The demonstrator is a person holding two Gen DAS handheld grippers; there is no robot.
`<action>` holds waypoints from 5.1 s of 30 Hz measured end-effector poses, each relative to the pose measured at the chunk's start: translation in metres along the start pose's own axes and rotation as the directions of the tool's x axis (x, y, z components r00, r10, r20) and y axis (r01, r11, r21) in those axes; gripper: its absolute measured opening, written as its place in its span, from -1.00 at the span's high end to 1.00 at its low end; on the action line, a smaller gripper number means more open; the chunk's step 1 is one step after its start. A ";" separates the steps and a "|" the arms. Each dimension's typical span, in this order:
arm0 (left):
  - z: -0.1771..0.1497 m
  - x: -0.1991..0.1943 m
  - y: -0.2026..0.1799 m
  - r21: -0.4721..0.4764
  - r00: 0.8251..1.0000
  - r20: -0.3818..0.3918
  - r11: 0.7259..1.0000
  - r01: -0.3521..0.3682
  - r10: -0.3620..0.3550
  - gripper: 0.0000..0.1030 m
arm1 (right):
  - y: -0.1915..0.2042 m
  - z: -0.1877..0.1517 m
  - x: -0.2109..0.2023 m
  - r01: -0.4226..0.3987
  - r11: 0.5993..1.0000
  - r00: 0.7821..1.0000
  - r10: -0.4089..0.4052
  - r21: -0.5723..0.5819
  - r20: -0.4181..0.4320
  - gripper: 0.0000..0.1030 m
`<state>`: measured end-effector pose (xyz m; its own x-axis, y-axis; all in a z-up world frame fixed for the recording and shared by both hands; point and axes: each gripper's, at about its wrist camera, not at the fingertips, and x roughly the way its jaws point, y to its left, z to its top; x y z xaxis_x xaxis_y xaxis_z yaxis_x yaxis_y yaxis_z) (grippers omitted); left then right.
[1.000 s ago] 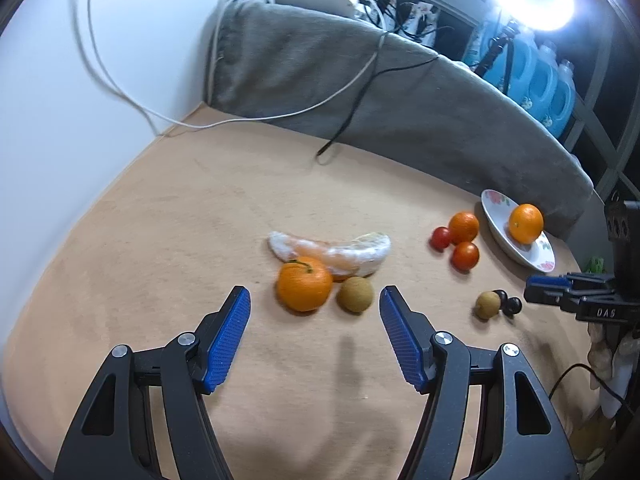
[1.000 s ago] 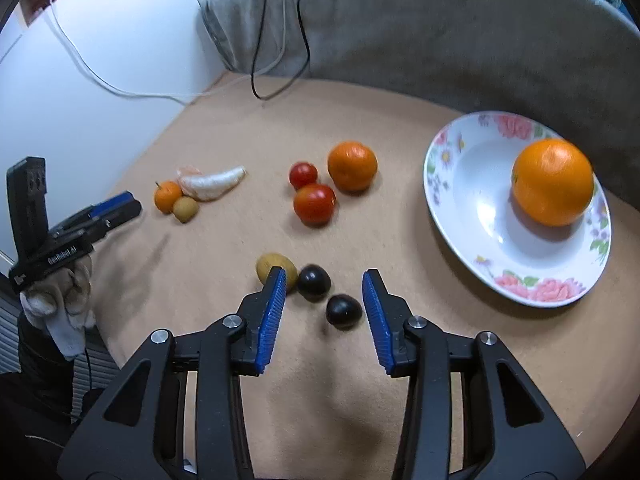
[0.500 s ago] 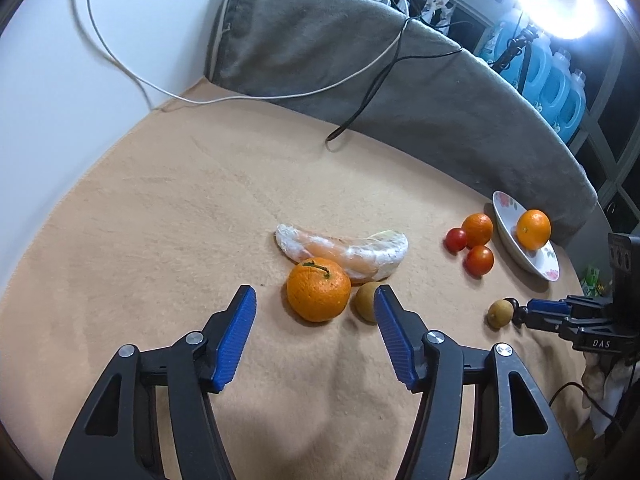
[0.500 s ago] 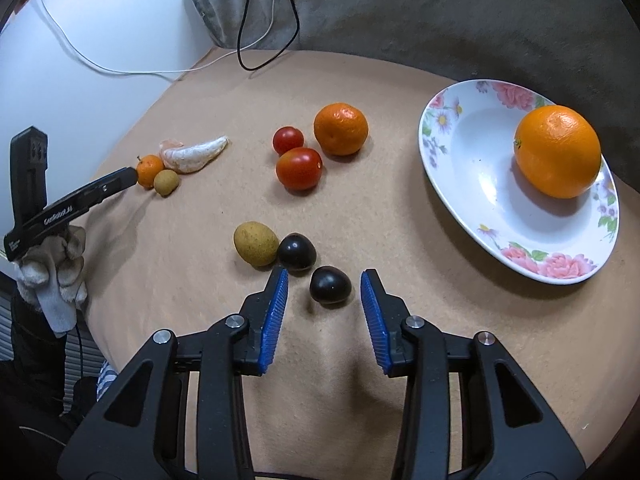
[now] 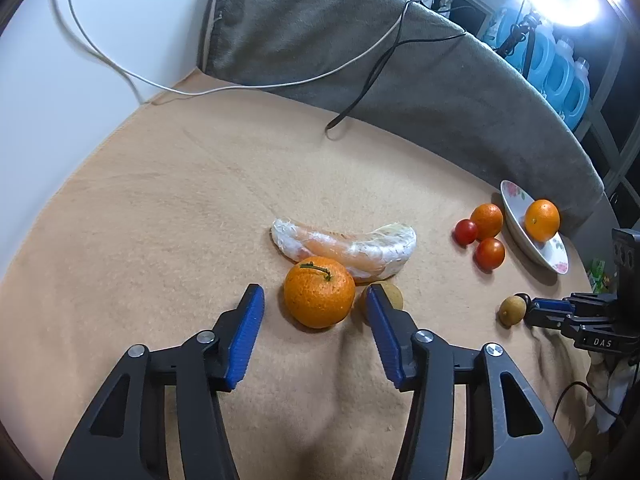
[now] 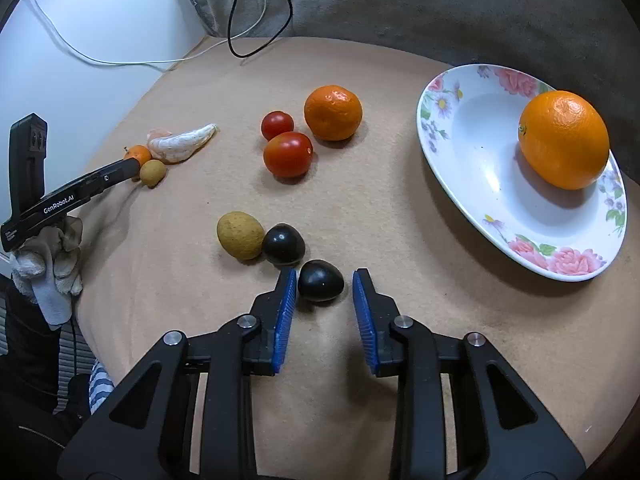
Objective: Organize fruits
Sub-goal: 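Move the left gripper to the small mandarin while the right gripper grasps a dark plum, then carry the mandarin with the left gripper and the plum with the right gripper onto the plate, then open both grippers and withdraw them from the plate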
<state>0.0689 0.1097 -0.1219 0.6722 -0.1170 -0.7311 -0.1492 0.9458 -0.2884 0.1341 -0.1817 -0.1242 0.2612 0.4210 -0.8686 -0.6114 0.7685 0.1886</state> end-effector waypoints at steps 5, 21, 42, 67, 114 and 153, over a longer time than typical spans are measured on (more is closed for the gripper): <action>0.000 0.003 -0.001 0.008 1.000 -0.002 1.000 -0.005 0.005 0.26 | 0.001 0.001 0.001 0.004 1.000 1.000 -0.004 -0.009 -0.004 0.50; 0.001 -0.009 -0.006 0.013 0.999 0.032 1.000 0.004 -0.004 0.34 | 0.000 0.001 -0.010 0.002 1.000 0.999 -0.002 0.008 0.041 0.57; 0.030 -0.020 -0.082 0.139 0.986 0.087 0.982 0.128 -0.141 0.35 | -0.026 0.003 -0.064 -0.023 0.991 0.975 -0.007 0.128 0.223 0.57; 0.054 0.036 -0.195 0.292 0.959 -0.010 0.917 0.273 -0.282 0.35 | -0.088 -0.013 -0.081 0.046 0.970 0.956 -0.112 0.240 0.270 0.57; 0.069 0.045 -0.225 0.339 0.950 -0.026 0.892 0.300 -0.310 -0.16 | -0.093 -0.013 -0.079 0.123 0.971 0.945 -0.177 0.203 0.275 -0.69; 0.009 -0.055 -0.050 0.130 0.992 0.102 0.990 0.054 -0.067 -0.16 | 0.017 0.001 -0.066 -0.031 0.997 0.966 0.047 -0.067 0.253 -0.37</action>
<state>0.0454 0.0713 -0.0617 0.7514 -0.1485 -0.6429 -0.0175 0.9695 -0.2444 0.1074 -0.1958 -0.0626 0.4131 0.5647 -0.7145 -0.6675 0.7215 0.1842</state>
